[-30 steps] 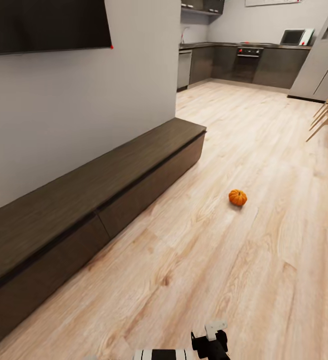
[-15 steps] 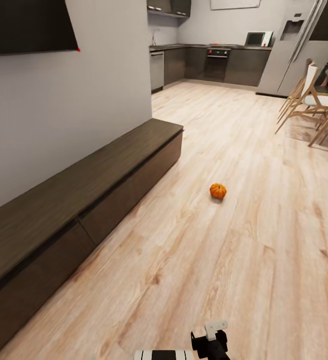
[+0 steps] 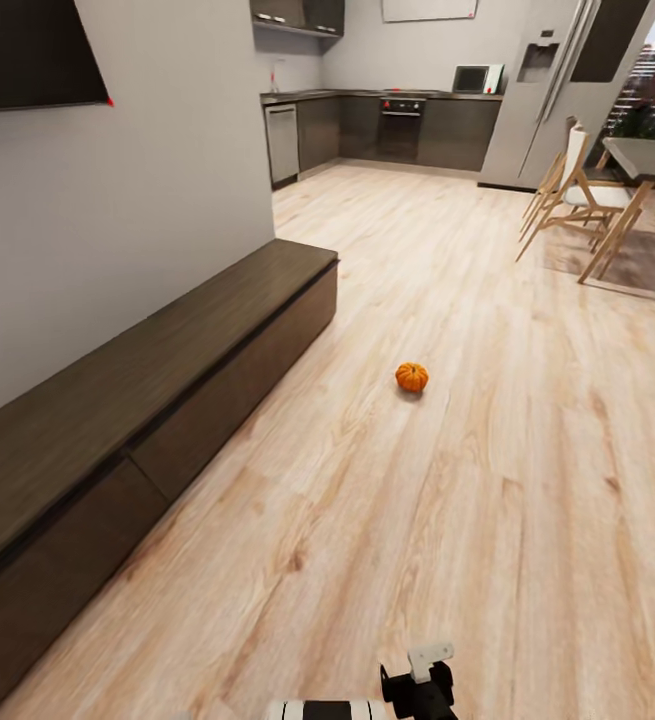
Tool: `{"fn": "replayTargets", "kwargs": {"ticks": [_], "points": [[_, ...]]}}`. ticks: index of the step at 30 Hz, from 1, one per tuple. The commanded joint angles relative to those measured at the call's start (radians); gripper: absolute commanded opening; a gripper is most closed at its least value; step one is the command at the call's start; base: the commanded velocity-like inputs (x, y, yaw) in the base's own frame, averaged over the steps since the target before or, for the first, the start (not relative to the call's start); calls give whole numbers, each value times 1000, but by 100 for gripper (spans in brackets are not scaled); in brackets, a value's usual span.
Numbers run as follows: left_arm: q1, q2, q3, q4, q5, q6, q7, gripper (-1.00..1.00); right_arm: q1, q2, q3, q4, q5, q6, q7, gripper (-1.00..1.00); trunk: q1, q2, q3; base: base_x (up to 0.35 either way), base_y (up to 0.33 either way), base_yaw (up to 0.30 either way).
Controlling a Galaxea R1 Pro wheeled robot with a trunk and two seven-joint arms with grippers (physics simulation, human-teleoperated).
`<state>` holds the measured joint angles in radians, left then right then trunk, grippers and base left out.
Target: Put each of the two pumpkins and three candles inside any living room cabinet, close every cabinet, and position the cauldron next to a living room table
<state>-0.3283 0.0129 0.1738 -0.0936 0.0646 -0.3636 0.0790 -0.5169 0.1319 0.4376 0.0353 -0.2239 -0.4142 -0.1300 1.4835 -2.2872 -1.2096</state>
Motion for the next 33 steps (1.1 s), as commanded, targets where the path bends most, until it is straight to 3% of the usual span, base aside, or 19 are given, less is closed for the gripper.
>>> {"fn": "replayTargets", "kwargs": {"ticks": [1,25,33], "points": [[0,0,0,0,0,0,0,100,1,-1,0,0,0,0,0,100,0,0,0,0,0,-263],[0,-1,0,2,-2,0,-2,100,1,-5,0,0,0,0,0,100,0,0,0,0,0,-280],[0,-1,0,2,-2,0,-2,100,1,-5,0,1,-1,2,-2,100,0,0,0,0,0,-57]]}}
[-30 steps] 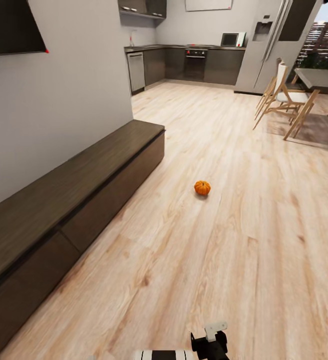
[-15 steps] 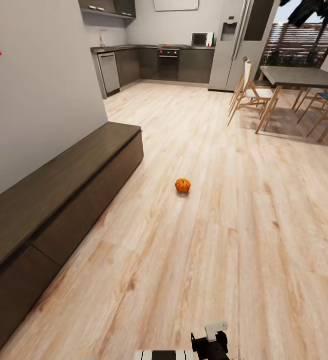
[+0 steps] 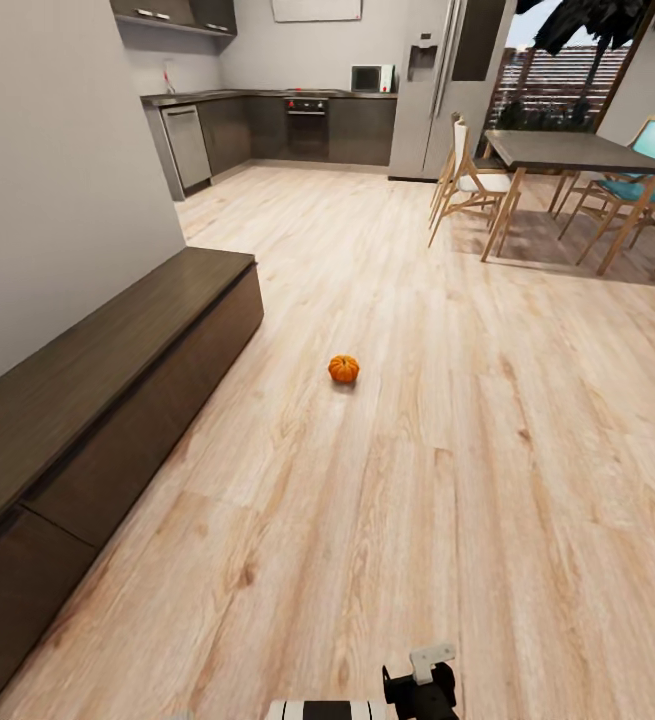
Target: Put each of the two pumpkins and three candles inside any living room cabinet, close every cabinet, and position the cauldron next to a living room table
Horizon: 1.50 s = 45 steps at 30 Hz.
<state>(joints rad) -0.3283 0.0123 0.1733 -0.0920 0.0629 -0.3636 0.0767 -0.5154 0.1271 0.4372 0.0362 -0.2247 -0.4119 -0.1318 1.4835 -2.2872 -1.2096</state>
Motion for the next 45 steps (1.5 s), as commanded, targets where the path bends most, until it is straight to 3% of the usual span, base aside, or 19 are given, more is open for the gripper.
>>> {"fn": "replayTargets", "kwargs": {"ticks": [1,9,45], "points": [[0,0,0,0,0,0,0,100,0,0,0,0,1,-1,0,100,0,0,0,0,0,-2],[0,0,0,0,0,0,0,100,0,5,0,-1,1,-2,1,100,0,0,1,-64,1,-73],[0,0,0,0,0,0,0,100,0,2,0,1,-1,-2,1,100,0,0,29,-183,135,-269]]}}
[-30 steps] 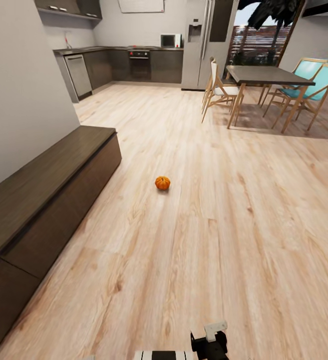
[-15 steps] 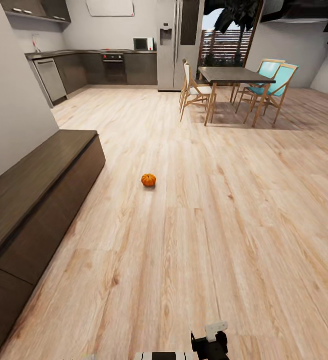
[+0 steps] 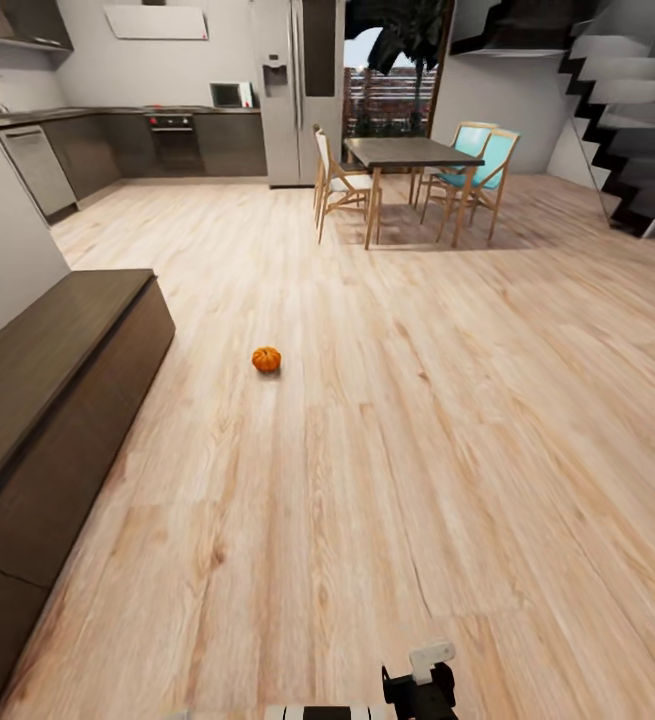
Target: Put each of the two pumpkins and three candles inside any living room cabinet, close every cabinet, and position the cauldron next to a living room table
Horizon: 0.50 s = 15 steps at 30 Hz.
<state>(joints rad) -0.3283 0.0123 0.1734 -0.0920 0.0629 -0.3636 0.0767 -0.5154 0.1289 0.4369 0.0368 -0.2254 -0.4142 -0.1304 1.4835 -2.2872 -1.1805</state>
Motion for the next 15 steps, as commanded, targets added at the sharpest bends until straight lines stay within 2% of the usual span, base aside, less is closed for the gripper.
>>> {"fn": "replayTargets", "kwargs": {"ticks": [1,15], "points": [[0,0,0,0,0,0,0,100,0,0,-1,0,0,0,0,100,0,0,1,-58,18,-271],[0,-2,-1,0,-1,0,-1,100,1,-2,-1,0,0,0,0,100,0,0,13,-6,2,-271]]}}
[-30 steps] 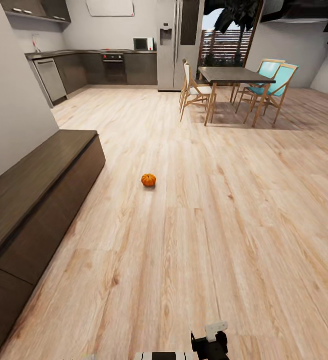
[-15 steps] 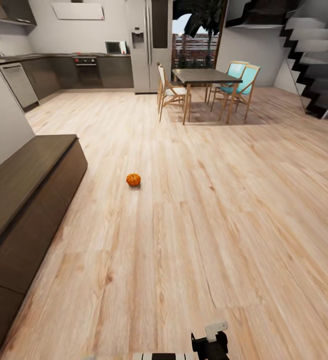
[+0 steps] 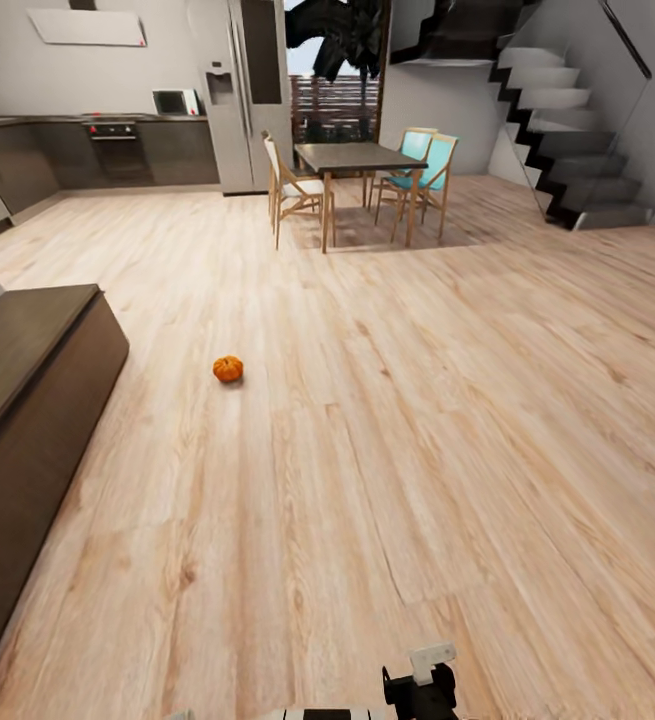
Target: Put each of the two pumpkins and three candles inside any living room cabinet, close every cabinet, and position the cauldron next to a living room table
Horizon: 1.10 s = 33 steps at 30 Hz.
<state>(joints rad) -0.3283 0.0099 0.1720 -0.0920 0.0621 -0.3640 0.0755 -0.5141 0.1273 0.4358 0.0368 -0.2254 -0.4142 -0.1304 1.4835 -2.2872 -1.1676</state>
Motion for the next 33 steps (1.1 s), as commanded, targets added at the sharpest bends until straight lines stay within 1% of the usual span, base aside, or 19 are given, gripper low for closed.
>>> {"fn": "replayTargets", "kwargs": {"ticks": [1,14,26,33], "points": [[0,0,0,0,0,0,0,100,0,0,0,0,0,0,0,100,0,0,1,0,0,-271],[0,-2,1,0,1,0,1,100,0,0,0,0,0,0,0,100,0,0,12,-10,0,-271],[0,-4,1,0,2,0,1,100,0,3,0,0,0,0,1,100,0,0,21,-296,0,-271],[0,-4,1,0,2,0,1,100,0,8,0,0,0,1,1,100,0,0,16,-292,0,-233]]}}
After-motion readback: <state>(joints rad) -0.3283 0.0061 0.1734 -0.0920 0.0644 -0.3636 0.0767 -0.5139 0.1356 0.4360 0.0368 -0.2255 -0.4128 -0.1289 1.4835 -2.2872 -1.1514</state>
